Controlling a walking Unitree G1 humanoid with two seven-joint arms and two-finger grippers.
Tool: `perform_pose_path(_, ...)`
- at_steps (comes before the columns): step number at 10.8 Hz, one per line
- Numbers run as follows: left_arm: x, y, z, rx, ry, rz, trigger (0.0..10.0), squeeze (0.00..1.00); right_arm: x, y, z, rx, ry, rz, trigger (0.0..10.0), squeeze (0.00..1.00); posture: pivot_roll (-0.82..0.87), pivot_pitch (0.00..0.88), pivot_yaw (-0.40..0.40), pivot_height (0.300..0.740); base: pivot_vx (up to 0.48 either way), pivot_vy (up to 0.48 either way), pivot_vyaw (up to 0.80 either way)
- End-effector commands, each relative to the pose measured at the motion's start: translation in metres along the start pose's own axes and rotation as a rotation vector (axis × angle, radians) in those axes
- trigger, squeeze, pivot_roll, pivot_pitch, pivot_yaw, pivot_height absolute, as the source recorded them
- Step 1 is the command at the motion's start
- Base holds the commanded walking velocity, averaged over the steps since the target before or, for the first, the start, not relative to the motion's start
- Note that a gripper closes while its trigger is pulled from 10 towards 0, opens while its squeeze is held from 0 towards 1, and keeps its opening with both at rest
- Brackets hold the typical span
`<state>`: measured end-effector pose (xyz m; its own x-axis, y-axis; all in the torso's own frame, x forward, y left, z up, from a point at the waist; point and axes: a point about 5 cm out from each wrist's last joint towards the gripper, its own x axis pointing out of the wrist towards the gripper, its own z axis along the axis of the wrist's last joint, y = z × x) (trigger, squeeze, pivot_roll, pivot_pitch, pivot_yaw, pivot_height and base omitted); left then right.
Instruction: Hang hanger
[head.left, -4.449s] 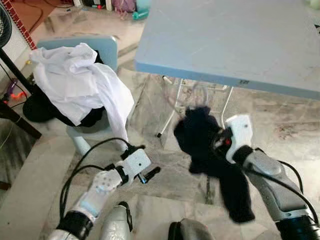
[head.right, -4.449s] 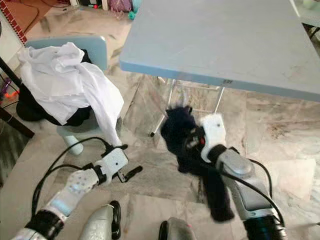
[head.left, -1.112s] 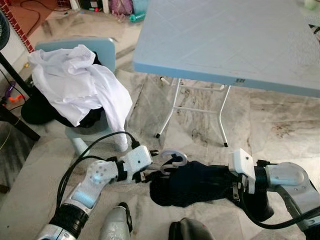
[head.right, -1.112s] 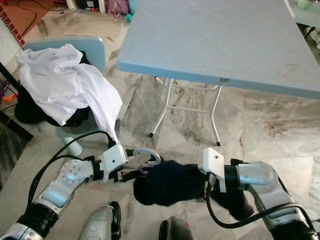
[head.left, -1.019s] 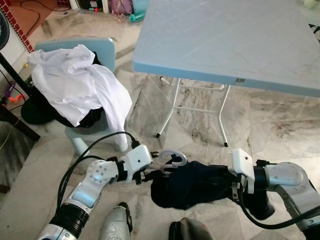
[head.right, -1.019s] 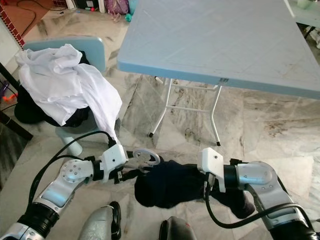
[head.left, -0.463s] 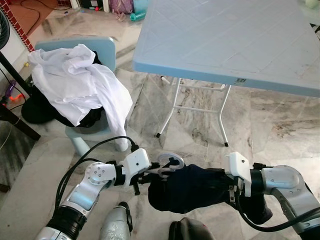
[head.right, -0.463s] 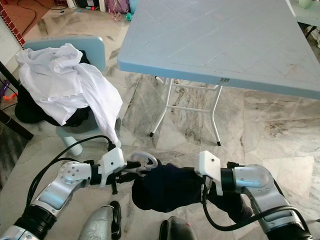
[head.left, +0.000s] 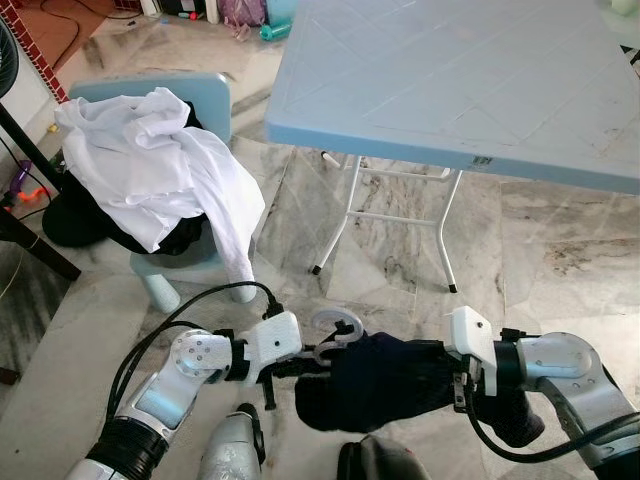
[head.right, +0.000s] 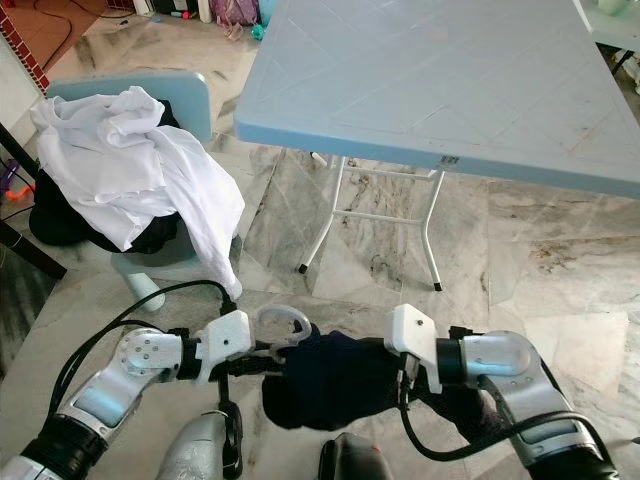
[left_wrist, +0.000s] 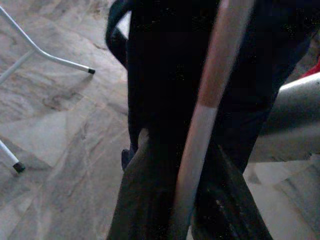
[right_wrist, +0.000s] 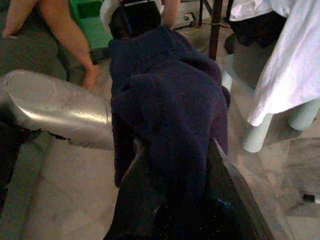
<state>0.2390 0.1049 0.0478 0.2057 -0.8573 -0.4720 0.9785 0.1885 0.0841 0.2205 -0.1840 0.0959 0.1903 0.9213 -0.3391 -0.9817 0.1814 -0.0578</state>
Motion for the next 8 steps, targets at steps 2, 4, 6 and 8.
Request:
perform_pose_path(2, 0.01, -0.002, 0.017, 0.022, -0.097, 0.009, 0.0, 0.0, 0.011, 0.004, 0.008, 0.037, -0.056, 0.069, 10.0, 0.69, -0.02, 0.179, -0.051, 0.74, 0.0, 0.0, 0.0)
perform_pose_path(4, 0.009, 0.004, 0.02, -0.007, -0.152, 0.073, 0.0, 0.0, 0.01, -0.001, 0.009, 0.046, -0.044, 0.05, 10.0, 1.0, -0.02, 0.185, -0.056, 0.74, 0.0, 0.0, 0.0)
perform_pose_path(6, 0.011, 0.008, 0.024, -0.019, -0.198, 0.153, 0.0, 0.0, 0.01, -0.02, 0.011, -0.044, -0.007, -0.082, 10.0, 1.0, -0.02, 0.185, -0.062, 0.74, 0.0, 0.0, 0.0)
perform_pose_path(8, 0.012, 0.01, 0.025, -0.032, -0.218, 0.18, 0.0, 0.0, 0.008, -0.029, 0.012, -0.077, 0.013, -0.151, 10.0, 1.0, -0.03, 0.187, -0.063, 0.74, 0.0, 0.0, 0.0)
